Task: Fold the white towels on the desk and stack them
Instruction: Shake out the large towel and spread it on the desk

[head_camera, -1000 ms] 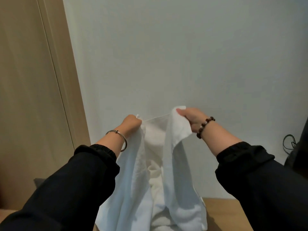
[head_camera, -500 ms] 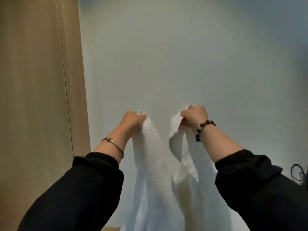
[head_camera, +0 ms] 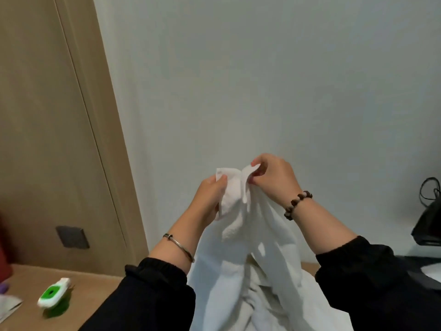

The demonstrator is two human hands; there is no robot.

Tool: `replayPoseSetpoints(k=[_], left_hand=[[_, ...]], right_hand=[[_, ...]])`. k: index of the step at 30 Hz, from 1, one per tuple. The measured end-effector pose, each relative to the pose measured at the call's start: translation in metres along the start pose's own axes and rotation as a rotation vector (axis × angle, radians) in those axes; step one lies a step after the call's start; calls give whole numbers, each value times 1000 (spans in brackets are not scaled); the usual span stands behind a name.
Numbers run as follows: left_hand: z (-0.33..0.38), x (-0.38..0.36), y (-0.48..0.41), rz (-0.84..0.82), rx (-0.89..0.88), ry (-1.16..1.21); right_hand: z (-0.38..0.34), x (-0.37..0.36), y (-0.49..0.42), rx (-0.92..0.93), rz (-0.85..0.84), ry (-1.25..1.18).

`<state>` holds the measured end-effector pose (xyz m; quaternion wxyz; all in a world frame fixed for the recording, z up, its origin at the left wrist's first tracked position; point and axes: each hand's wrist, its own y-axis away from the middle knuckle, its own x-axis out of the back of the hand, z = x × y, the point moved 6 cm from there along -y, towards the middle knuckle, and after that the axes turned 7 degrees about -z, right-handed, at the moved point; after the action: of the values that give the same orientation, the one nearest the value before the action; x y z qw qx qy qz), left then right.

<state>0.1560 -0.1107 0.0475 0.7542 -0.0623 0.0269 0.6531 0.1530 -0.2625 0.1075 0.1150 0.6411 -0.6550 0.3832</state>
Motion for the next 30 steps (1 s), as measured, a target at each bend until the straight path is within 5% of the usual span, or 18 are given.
replayPoseSetpoints(k=[4,9,13,17,21,24,26,28,30], left_hand=[[-43,-4,8,-9,135,194],[-74,-12,14,-45,270,640],[-82,-6,15,-9,315,700],[-81,12,7,204,268,622],[-27,40,-10,397,-25,592],[34,39,-9,277,-322,454],[49,24,-2,148,-356,93],[36,12,5,52,-276,-171],[17,9,13,37,-204,-146]], right_hand=[[8,-17,20,124,8,400],[5,-36,48,430,-181,381],[10,-40,54,496,-325,451],[8,-41,54,466,-455,678],[-21,-24,43,391,-518,686],[-56,10,32,459,-339,127],[-57,28,21,383,-212,-197],[-45,17,13,268,-267,-57],[-26,-6,12,189,-373,126]])
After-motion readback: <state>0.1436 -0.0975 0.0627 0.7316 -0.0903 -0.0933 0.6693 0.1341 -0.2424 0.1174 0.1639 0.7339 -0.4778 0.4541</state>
